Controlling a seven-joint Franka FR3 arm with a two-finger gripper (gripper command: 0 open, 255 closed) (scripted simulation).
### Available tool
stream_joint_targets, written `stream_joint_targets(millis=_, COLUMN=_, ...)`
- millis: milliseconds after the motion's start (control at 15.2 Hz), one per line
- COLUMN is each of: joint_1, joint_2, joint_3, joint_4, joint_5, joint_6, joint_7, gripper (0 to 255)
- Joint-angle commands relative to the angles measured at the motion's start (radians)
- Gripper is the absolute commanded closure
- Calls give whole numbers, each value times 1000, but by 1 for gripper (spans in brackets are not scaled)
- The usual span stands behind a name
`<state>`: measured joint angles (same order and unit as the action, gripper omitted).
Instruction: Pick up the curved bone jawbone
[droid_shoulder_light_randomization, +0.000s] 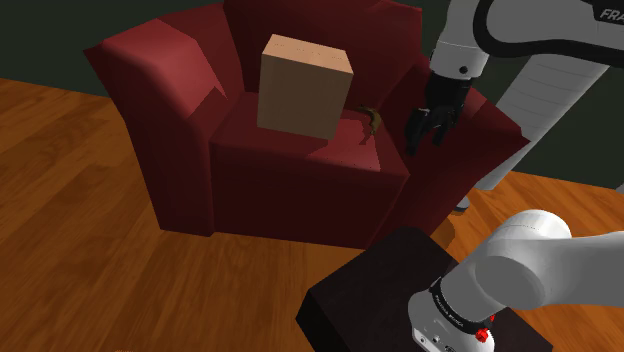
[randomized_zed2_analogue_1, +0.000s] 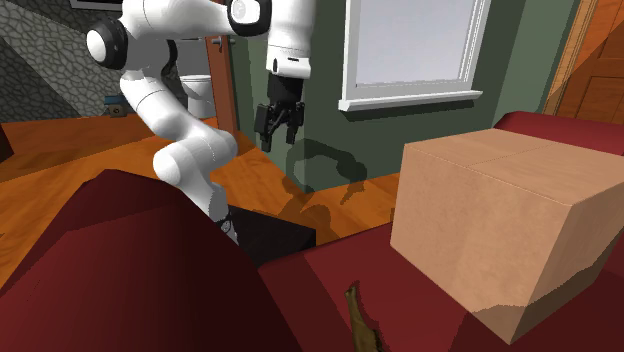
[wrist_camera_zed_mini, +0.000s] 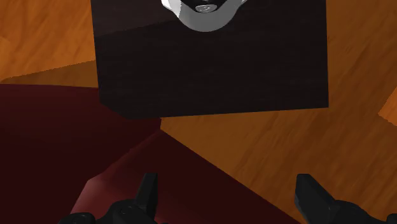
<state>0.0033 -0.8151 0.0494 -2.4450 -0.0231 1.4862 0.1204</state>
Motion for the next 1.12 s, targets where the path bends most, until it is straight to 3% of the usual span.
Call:
stream_joint_targets(millis=0, joint_1=0, joint_2=0, joint_3=0, joint_4=0, joint_5=0, joint_6=0, joint_7=0, gripper=0)
stream_joint_targets(millis=528, joint_1=-76, joint_2=262, joint_3=-48, joint_4=85, joint_5=-55, joint_6=203, joint_7=33, gripper=0)
stream_joint_targets(millis=1056, joint_1=-137, joint_2=531, joint_3=-100, joint_4=241, joint_5=-90, joint_6=344, joint_7=69, gripper=0)
